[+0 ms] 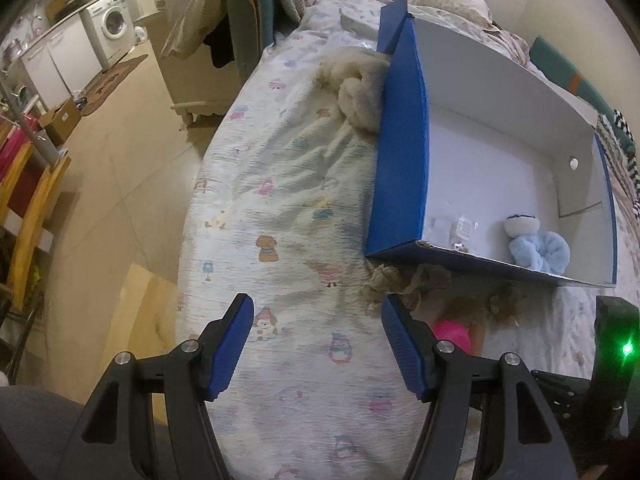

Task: Organize soft objects
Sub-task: 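Grasp the white cloth toy with right tool while left tool grasps the pink cup toy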

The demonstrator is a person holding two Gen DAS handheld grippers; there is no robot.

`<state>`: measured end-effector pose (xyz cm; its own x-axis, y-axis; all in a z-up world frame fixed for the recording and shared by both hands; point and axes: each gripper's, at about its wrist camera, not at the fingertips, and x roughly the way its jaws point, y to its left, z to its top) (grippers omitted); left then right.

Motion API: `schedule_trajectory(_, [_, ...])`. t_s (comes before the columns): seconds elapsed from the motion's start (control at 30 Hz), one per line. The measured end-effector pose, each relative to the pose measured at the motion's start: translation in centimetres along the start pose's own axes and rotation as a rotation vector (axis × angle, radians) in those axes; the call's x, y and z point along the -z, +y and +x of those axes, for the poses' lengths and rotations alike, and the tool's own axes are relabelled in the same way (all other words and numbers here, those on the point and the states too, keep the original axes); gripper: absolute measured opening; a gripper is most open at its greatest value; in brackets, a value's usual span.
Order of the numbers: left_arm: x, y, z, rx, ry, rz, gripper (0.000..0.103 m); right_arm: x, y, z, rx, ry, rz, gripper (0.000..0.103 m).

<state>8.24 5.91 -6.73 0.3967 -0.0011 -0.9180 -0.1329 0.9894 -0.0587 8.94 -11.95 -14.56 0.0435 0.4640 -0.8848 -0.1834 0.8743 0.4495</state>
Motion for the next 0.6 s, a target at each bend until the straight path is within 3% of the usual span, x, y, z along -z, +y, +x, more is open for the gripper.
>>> schedule_trajectory(0.27, [0.1, -1.6, 0.6, 0.036, 0.028, 0.014, 0.063, 1.1, -0.2, -5.1, -0.097, -0.098, 0.019, 0.028])
schedule_trajectory(0.47, [0.5, -4.7, 2.0, 0.089, 0.082, 0.072, 0.063, 2.2, -3.4, -9.4, -0.065, -0.231, 0.127, 0.028])
schedule_trajectory(0.6, [1.2, -7.2, 3.7, 0.139, 0.149, 0.128, 0.063, 2.8, -5.2, -10.7, -0.044, -0.27, 0.201, 0.028])
